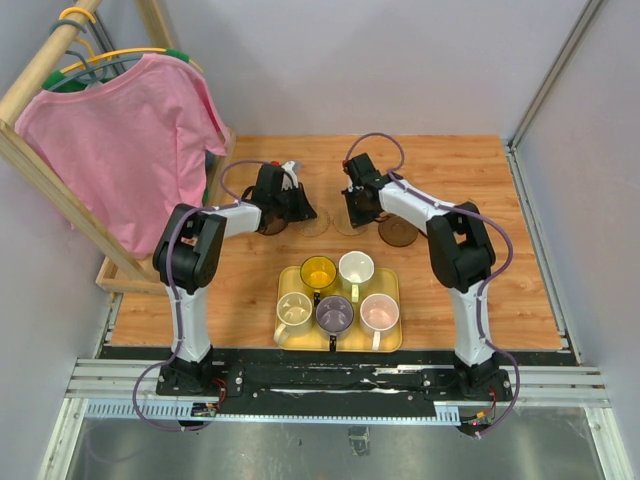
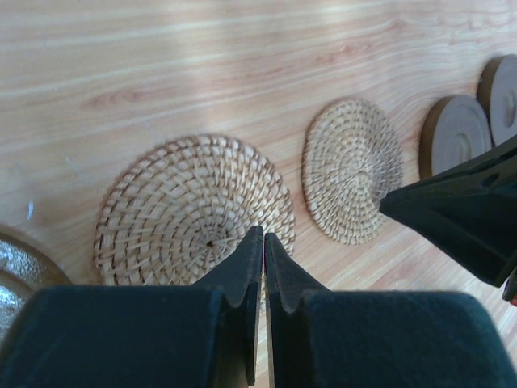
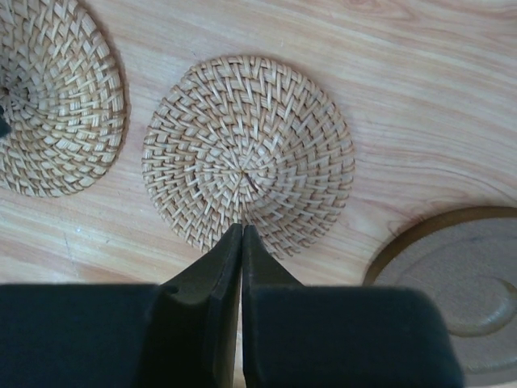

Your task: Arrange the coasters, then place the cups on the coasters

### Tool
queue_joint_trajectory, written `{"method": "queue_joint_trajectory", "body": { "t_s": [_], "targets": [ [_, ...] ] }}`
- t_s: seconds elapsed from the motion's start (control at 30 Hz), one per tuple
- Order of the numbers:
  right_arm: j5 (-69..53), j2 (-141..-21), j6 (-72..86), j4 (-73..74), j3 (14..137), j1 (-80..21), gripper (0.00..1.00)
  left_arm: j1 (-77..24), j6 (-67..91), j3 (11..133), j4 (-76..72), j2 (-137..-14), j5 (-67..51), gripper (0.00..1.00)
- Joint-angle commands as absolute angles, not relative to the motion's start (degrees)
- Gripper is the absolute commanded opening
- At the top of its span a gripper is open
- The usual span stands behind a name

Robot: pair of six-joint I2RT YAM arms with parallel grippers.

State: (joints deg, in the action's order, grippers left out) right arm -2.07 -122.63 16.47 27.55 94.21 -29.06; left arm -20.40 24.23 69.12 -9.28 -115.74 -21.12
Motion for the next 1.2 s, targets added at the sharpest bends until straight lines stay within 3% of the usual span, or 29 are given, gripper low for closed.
{"method": "queue_joint_trajectory", "body": {
  "t_s": [0.0,0.23,0.53,0.77,1.17],
  "targets": [
    [-0.1,-117.2,14.1,29.6,94.1,-30.3,0.05,-20.7,23.3,72.8,-9.7,-111.8,-22.3,0.08],
    [1.9,-109.9,14.2,28.5,91.5,-30.5,0.15,-20.8,23.3,72.4,-9.4,-107.1,-22.9,0.08],
    [10.7,-104.7,15.5,29.2,83.3,-29.8,0.18,-20.7,23.2,64.4,-11.2,-100.0,-23.6,0.08],
    [14.3,-103.2,17.1,29.3,77.8,-26.0,0.09,-20.7,23.3,57.3,-12.4,-94.1,-23.4,0.08],
    [10.3,-108.1,15.7,25.7,76.6,-18.5,0.06,-20.7,23.5,49.8,-10.5,-83.9,-20.5,0.08]
  ]
}}
